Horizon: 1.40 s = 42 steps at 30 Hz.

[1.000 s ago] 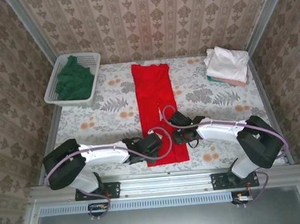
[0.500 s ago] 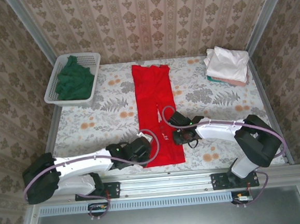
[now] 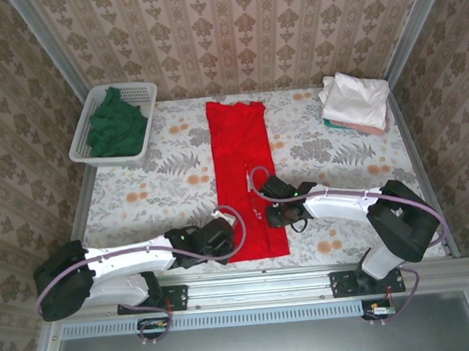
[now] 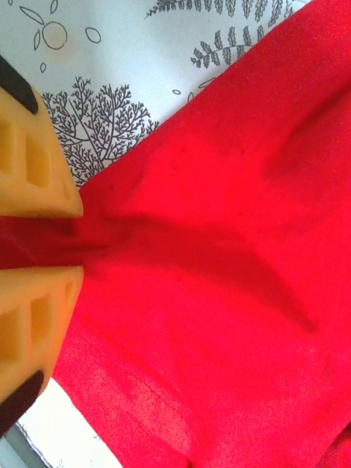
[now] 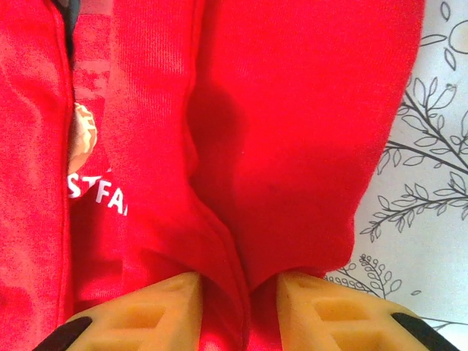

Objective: Fold and stack the t-shirts

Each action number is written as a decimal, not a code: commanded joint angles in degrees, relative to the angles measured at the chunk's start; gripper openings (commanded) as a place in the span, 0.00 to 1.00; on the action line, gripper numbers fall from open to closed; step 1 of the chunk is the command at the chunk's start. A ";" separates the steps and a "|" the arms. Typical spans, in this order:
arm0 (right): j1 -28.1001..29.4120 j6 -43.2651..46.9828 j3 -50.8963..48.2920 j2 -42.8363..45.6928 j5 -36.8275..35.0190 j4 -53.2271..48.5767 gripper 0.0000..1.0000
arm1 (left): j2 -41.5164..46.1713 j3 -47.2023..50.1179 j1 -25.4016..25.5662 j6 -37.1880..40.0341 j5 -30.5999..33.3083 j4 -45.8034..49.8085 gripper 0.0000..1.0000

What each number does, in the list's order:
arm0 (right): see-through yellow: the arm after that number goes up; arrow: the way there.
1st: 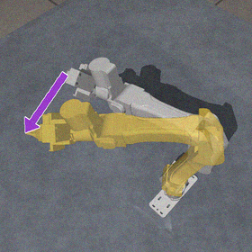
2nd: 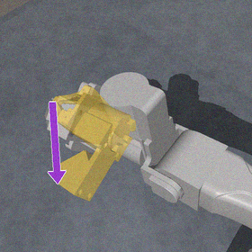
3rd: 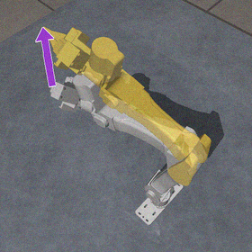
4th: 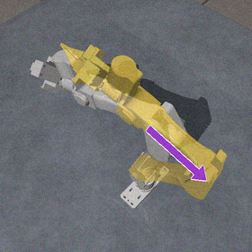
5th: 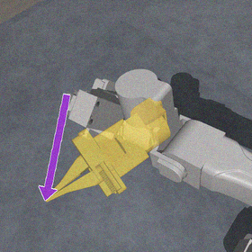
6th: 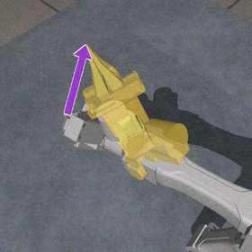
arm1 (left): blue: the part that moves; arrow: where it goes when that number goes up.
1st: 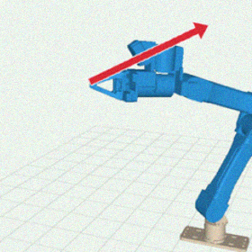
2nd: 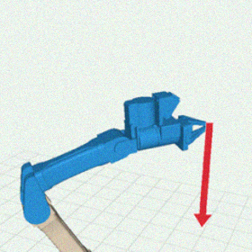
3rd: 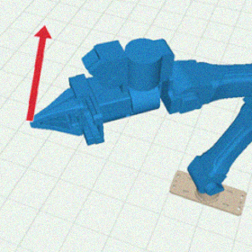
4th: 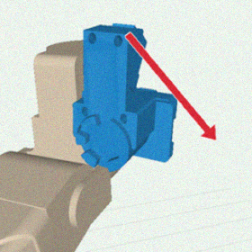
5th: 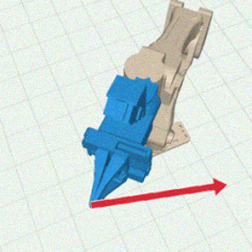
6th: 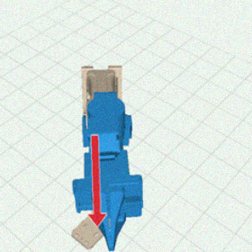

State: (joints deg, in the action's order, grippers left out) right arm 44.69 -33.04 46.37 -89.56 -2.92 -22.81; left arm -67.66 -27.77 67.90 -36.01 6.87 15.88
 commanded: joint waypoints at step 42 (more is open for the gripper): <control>9.63 -0.32 13.75 -6.48 -1.51 -9.45 0.32 | 22.01 0.06 -13.12 5.35 0.09 10.12 0.65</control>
State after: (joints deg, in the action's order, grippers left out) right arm 54.06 -33.23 58.89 -94.89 -3.53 -28.97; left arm -46.63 -26.52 57.14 -34.28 8.12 23.97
